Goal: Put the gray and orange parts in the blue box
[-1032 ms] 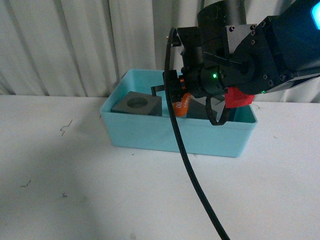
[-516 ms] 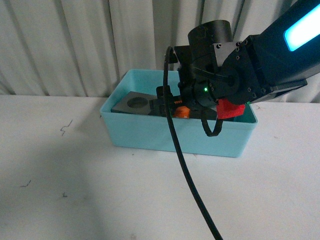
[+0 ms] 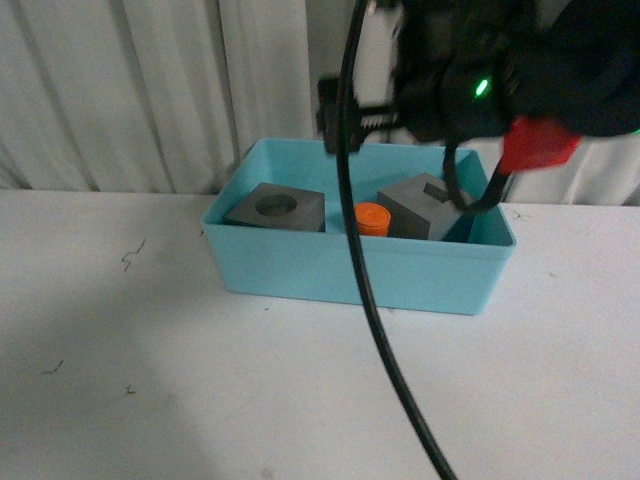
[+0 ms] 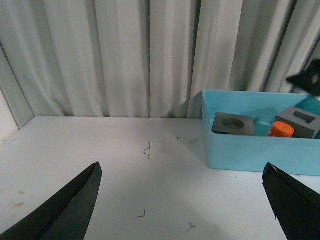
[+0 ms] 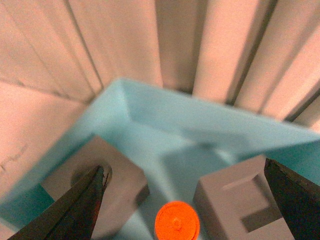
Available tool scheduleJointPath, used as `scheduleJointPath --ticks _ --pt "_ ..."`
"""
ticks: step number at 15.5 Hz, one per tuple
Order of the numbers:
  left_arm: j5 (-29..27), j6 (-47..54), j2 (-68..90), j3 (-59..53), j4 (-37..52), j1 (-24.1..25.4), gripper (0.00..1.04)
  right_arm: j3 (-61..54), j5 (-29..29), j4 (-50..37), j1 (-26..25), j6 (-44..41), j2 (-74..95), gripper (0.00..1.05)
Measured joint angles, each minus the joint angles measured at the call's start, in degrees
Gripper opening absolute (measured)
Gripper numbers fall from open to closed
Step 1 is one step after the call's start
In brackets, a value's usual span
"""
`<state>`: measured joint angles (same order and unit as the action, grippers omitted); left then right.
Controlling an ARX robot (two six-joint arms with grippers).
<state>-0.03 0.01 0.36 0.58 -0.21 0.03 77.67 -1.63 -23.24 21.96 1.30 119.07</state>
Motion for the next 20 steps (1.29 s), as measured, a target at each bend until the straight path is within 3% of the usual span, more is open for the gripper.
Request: scheduleJointPath --ticks 3,6,8,11,13,14,15,16,20 --pt "0.00 0.00 0.00 0.00 0.00 0.00 0.98 -15.78 -3.87 -0.96 -4.55 0.90 -20.65 0.98" --pt "0.00 0.00 0.00 0.00 0.00 0.00 0.98 -34.71 -12.79 5.05 -9.16 3.93 -38.29 0.98" --pt "0.02 0.00 0.00 0.00 0.00 0.00 0.98 -47.19 -18.32 13.55 -5.75 9.88 -54.38 0.98" --pt "0.00 0.00 0.00 0.00 0.00 0.00 0.98 -55.19 -24.28 28.11 4.52 22.49 -67.60 0.98" --pt "0.00 0.00 0.00 0.00 0.02 0.00 0.98 -55.60 -24.76 28.46 5.38 27.08 -66.99 0.98" --pt "-0.02 0.00 0.00 0.00 0.00 0.00 0.98 -58.99 -24.81 15.08 4.55 24.85 -66.51 0.93" --pt "-0.04 0.00 0.00 0.00 0.04 0.00 0.98 -65.53 -22.16 -0.81 2.69 17.97 -68.11 0.80" --pt "0.00 0.00 0.00 0.00 -0.02 0.00 0.98 -69.96 -20.70 -7.74 0.70 12.26 -70.31 0.71" --pt "0.04 0.00 0.00 0.00 0.02 0.00 0.98 -72.50 -18.64 -13.97 -2.51 5.16 -74.03 0.56"
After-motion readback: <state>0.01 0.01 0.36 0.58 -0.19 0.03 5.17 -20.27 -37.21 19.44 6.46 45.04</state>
